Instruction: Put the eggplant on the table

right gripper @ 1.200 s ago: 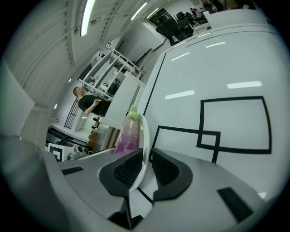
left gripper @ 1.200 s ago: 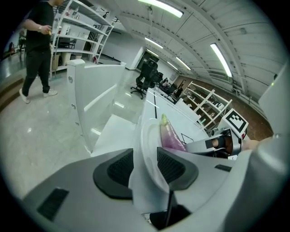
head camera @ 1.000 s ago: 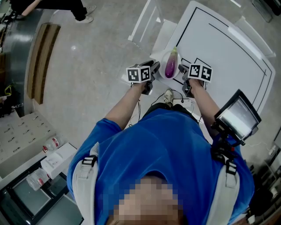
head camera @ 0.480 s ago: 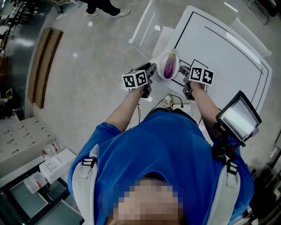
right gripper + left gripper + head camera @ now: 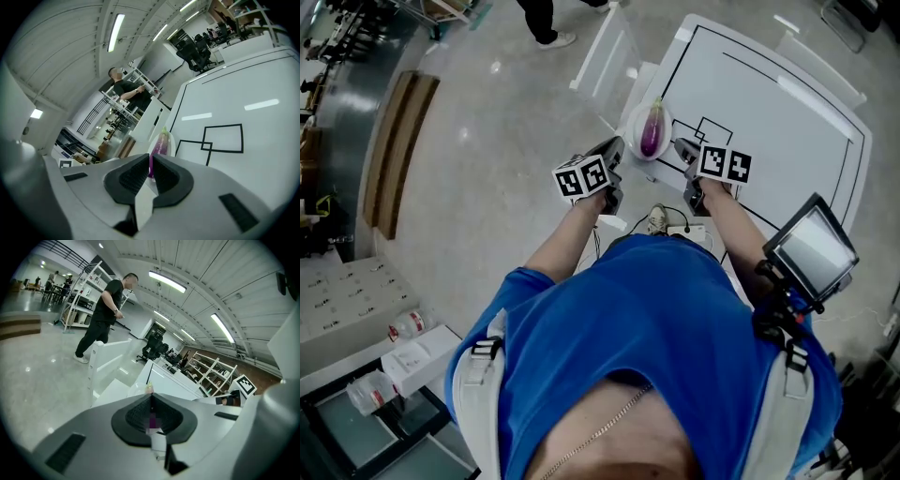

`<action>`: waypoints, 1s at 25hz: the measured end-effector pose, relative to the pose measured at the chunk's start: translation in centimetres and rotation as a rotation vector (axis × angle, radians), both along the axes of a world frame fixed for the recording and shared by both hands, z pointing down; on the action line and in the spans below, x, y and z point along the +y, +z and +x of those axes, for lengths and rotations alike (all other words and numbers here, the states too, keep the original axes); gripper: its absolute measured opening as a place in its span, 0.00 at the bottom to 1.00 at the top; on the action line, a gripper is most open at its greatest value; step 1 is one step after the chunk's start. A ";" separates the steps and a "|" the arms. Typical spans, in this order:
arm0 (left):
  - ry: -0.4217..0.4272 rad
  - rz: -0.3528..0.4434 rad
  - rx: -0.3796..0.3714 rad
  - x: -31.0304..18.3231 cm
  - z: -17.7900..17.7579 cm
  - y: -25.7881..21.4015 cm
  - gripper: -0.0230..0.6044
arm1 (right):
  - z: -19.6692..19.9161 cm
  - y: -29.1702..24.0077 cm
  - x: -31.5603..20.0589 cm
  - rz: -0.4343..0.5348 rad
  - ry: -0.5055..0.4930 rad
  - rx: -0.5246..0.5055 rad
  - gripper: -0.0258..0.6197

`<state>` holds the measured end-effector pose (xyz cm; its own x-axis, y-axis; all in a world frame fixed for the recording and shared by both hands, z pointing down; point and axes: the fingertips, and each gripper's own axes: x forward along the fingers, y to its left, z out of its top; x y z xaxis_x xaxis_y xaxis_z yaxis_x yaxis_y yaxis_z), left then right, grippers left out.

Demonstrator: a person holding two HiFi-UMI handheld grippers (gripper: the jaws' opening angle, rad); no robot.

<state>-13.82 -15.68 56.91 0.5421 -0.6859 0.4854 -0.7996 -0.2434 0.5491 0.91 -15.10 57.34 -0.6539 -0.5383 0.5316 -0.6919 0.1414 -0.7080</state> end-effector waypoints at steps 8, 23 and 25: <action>-0.023 0.051 0.052 4.1 2.4 -3.0 0.05 | 1.7 -3.0 4.0 0.075 -0.030 0.009 0.04; -0.080 0.103 0.112 12.3 5.1 -5.4 0.05 | 3.2 -5.9 12.4 0.194 -0.142 0.083 0.04; -0.088 0.107 0.107 13.1 4.7 -5.7 0.05 | 3.1 -6.3 13.3 0.215 -0.152 0.095 0.04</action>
<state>-9.12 -2.54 51.26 0.5224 -0.7776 0.3499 -0.7586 -0.2365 0.6071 4.00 -1.82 51.02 -0.6887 -0.5447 0.4785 -0.7129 0.3883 -0.5840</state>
